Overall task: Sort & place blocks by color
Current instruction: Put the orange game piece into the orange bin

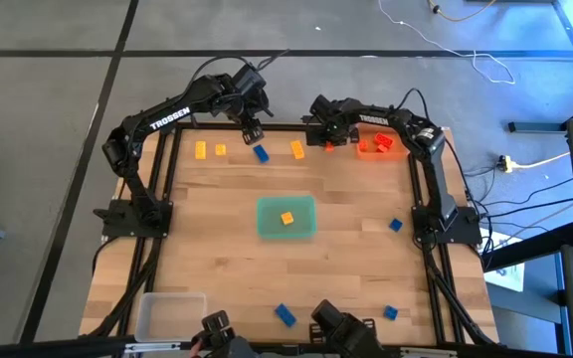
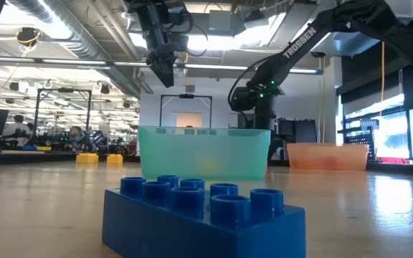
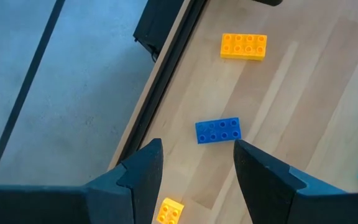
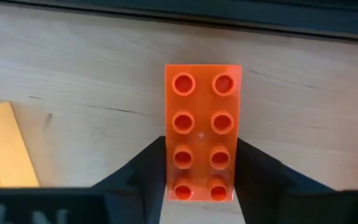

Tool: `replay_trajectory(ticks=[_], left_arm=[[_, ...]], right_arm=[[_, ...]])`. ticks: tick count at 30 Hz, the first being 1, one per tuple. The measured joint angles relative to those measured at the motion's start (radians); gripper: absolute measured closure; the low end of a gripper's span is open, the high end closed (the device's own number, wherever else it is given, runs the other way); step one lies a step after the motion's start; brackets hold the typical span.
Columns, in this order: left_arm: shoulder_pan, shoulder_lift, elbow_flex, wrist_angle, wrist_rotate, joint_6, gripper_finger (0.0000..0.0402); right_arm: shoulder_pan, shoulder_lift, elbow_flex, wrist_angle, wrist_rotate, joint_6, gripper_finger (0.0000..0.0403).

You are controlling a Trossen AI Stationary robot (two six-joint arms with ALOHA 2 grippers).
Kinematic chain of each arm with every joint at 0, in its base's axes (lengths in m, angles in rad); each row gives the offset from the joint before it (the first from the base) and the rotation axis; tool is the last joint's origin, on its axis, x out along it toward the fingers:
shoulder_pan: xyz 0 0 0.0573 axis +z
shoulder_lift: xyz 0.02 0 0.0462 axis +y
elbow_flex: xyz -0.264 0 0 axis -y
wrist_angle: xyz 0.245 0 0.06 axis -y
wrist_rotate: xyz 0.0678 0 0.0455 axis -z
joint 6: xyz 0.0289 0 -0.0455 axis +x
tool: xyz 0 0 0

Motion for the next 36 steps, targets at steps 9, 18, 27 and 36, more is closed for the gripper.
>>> replay_trajectory(ticks=[9, 18, 27, 36], left_arm=[[0.000, 0.000, 0.000, 0.000, 0.000, 0.018, 0.0214], [0.000, 0.000, 0.000, 0.000, 0.000, 0.017, 0.0214], [0.000, 0.000, 0.000, 0.000, 0.000, 0.016, 0.0214], [0.000, 0.000, 0.000, 0.000, 0.000, 0.015, 0.0214]], right_arm=[[-0.001, 0.006, 0.029, -0.023, -0.026, -0.097, 0.0262], [0.000, 0.013, 0.203, -0.195, 0.018, -0.218, 0.0262], [0.000, 0.010, 0.389, -0.602, 0.182, -0.353, 0.0262], [-0.001, 0.000, 0.374, -0.770, 0.284, -0.406, 0.0262]])
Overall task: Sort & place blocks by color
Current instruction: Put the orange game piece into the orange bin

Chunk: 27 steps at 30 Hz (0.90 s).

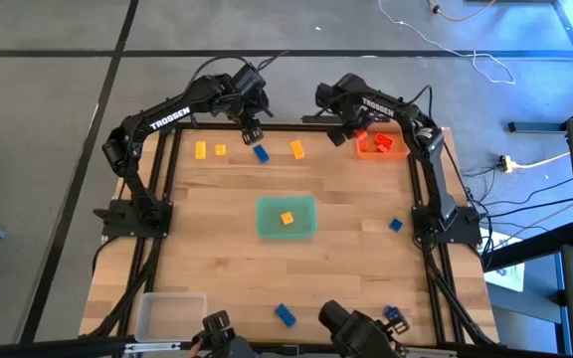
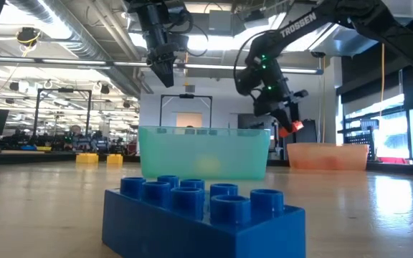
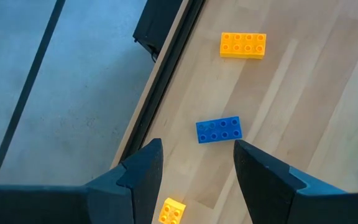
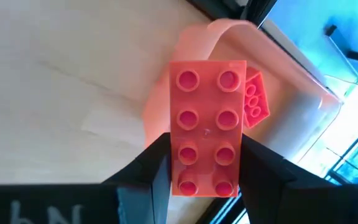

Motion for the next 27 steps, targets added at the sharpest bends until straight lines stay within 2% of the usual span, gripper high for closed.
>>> replay_trajectory(ticks=[15, 27], left_arm=[[0.000, 0.000, 0.000, 0.001, 0.000, -0.026, 0.0214], [0.000, 0.000, 0.000, 0.002, 0.000, -0.051, 0.0214]], right_arm=[[-0.043, -0.019, -0.235, 0.025, 0.043, -0.023, 0.0262], [-0.094, -0.014, -0.337, 0.126, 0.021, -0.069, 0.0262]])
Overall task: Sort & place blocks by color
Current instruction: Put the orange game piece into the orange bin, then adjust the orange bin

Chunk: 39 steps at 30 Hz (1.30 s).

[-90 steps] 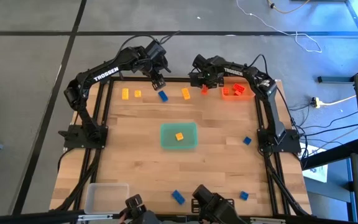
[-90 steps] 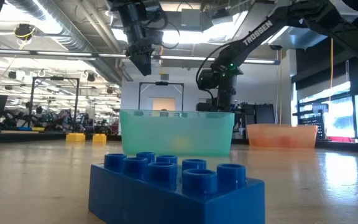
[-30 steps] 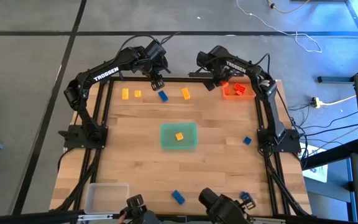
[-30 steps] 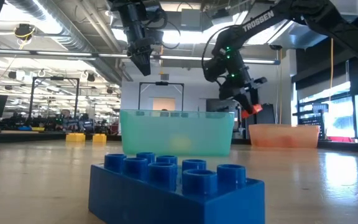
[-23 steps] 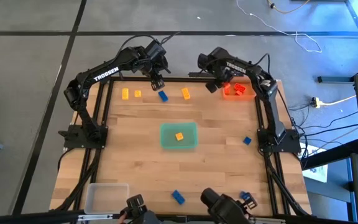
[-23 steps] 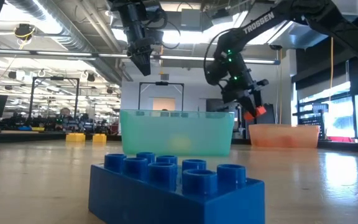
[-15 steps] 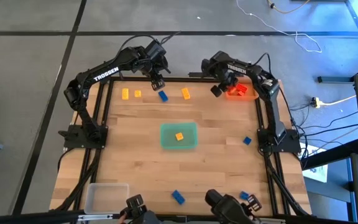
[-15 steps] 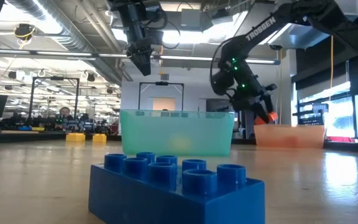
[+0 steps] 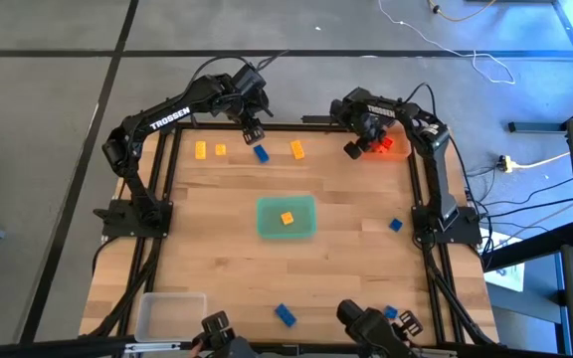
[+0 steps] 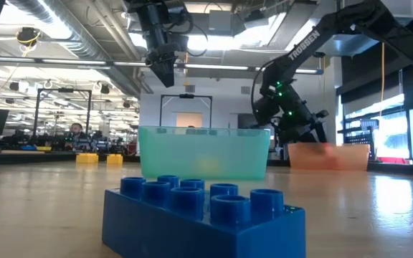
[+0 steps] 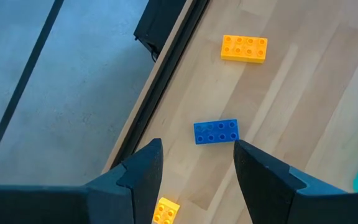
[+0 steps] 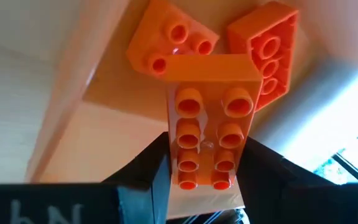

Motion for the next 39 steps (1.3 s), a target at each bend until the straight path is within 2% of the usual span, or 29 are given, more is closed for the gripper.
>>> replay_trajectory(ticks=[3, 9, 12, 18, 27, 31, 36, 39], left_arm=[[0.000, 0.000, 0.000, 0.000, 0.000, 0.000, 0.0214], [0.000, 0.000, 0.000, -0.001, 0.000, 0.000, 0.0214], [0.000, 0.000, 0.000, -0.001, 0.000, 0.000, 0.0214], [0.000, 0.000, 0.000, -0.001, 0.000, 0.000, 0.0214], [0.000, 0.000, 0.000, -0.001, 0.000, 0.000, 0.0214], [0.000, 0.000, 0.000, -0.001, 0.000, 0.000, 0.0214], [0.000, 0.000, 0.000, -0.001, 0.000, 0.000, 0.0214], [0.000, 0.000, 0.000, 0.002, 0.000, 0.000, 0.0214]], right_arm=[[-0.011, 0.000, -0.028, 0.009, -0.001, 0.011, 0.0257], [-0.017, -0.007, -0.050, -0.002, 0.002, 0.053, 0.0153], [-0.017, 0.000, -0.047, -0.001, 0.002, 0.056, 0.0122], [-0.011, -0.020, -0.005, -0.026, 0.043, 0.056, 0.0109], [-0.011, -0.138, 0.037, -0.027, 0.044, 0.057, 0.0108], [0.015, -0.236, 0.037, -0.075, -0.061, 0.048, 0.0107], [0.084, -0.379, 0.038, -0.091, -0.322, 0.002, 0.0107], [0.134, -0.433, 0.038, -0.087, -0.373, 0.010, 0.0107]])
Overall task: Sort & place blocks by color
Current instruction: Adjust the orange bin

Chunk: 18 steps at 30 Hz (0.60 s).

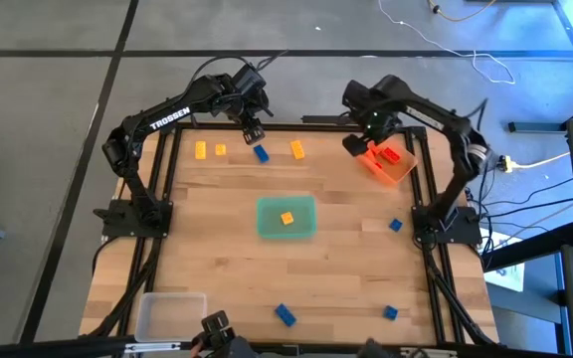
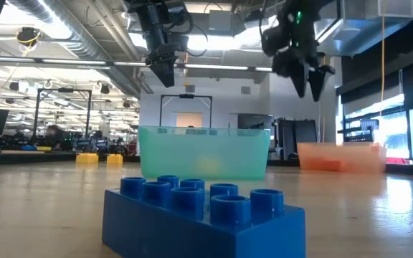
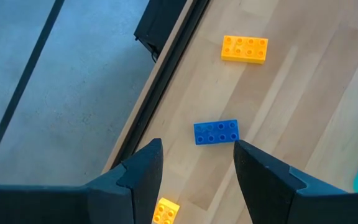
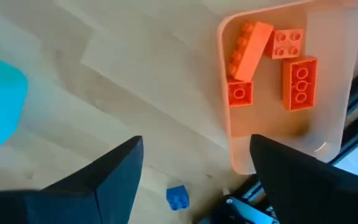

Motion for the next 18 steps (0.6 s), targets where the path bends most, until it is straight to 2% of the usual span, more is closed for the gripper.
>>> replay_trajectory(ticks=[3, 6, 8, 13, 18], left_arm=[[0.000, 0.000, 0.000, 0.000, 0.000, 0.000, 0.0214], [0.000, 0.000, 0.000, 0.000, 0.000, 0.000, 0.0214], [0.000, 0.000, 0.000, 0.000, 0.000, 0.000, 0.0214], [0.000, 0.000, 0.000, 0.000, 0.000, 0.008, 0.0214], [0.000, 0.000, 0.000, 0.004, 0.000, 0.008, 0.0214]], right_arm=[[0.055, -0.028, -0.006, -0.012, -0.005, 0.045, 0.0107], [0.108, -0.050, -0.061, 0.001, -0.098, 0.071, 0.0107], [0.143, -0.061, -0.125, 0.023, -0.149, 0.080, 0.0107], [0.198, -0.090, -0.314, 0.097, -0.118, 0.209, 0.0107], [0.208, -0.134, -0.505, 0.220, -0.150, 0.312, 0.0107]])
